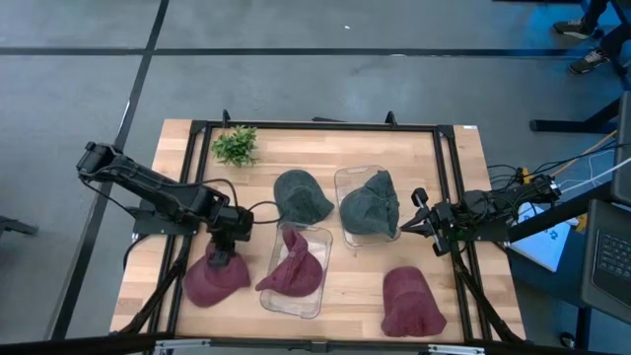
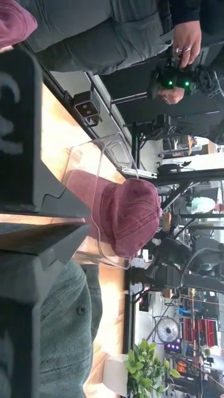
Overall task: Pick & Place hat
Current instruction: Put the top red cap into the left transparent bin
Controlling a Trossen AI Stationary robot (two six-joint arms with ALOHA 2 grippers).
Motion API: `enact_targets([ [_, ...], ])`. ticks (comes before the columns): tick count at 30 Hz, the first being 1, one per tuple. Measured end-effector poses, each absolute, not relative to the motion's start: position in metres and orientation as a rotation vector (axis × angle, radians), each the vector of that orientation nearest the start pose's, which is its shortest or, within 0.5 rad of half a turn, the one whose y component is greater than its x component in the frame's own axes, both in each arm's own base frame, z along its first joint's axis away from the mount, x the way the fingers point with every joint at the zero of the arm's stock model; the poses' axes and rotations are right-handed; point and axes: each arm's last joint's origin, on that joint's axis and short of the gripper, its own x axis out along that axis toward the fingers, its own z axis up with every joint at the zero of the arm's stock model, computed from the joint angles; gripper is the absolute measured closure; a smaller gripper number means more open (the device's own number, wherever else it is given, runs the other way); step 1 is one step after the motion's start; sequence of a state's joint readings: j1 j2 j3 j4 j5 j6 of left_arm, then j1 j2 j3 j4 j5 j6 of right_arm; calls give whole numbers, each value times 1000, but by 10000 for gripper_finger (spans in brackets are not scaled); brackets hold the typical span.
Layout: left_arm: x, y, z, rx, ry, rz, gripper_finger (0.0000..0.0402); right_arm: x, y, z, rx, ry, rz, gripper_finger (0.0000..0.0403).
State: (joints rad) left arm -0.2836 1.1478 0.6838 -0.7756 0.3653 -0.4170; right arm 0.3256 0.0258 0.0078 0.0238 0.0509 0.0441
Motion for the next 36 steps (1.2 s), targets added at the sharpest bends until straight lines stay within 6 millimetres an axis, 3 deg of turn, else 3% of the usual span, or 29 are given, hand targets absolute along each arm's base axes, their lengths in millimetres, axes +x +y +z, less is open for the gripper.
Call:
enact_targets([
  [6,184,-60,208,-351,1255,-298,350,94,30,166,45,1,275,377],
  [13,189,-55,218,-250,1185,-345,258,94,30,166,45,1,275,377],
  [20,200,-55,199,-115,1264,-348,190,94,30,166,45,1,275,377],
  [28,211,-58,169,-37,1403,-337,176,94,30,166,45,0,275,377],
  [36,208,-70,167,16,1406,-471,176,94,30,166,45,0,275,377],
])
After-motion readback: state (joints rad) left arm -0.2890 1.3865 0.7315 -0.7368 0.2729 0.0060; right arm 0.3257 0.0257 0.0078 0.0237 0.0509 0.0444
